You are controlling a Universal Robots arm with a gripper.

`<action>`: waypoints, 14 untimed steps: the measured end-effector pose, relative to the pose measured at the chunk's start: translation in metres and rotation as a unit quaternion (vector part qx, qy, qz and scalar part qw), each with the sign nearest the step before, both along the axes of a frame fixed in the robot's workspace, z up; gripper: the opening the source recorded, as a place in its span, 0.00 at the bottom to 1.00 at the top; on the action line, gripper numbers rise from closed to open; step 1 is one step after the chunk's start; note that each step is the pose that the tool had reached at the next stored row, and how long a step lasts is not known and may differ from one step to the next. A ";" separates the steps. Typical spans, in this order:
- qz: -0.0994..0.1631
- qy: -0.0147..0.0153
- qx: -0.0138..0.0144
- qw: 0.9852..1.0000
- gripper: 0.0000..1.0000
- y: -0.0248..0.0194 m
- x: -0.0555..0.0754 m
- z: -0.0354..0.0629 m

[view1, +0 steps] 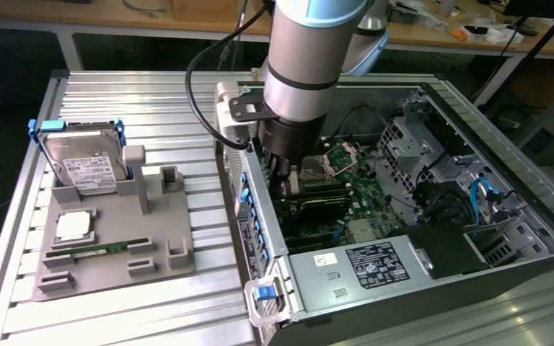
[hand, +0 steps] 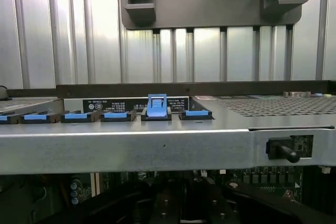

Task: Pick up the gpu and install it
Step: 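Press down on the gpu until it lock into place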

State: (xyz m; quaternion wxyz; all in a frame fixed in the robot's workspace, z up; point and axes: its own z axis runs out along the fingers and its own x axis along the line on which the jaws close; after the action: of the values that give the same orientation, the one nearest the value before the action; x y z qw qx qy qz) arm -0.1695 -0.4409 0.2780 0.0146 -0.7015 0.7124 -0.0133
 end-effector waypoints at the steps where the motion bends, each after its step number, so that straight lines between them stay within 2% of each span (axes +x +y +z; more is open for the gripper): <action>1: 0.000 0.000 0.000 1.000 0.11 -0.0005 0.000 -0.0001; 6: 0.000 -0.002 0.000 1.000 0.11 -0.0019 0.000 -0.0008; 10: 0.000 -0.004 -0.007 1.000 0.11 -0.0025 0.000 -0.0014; 14: 0.000 -0.005 -0.007 1.000 0.11 -0.0004 0.000 -0.0010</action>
State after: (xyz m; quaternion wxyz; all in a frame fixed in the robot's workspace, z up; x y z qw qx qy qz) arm -0.1698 -0.4412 0.2770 0.0130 -0.7015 0.7122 -0.0215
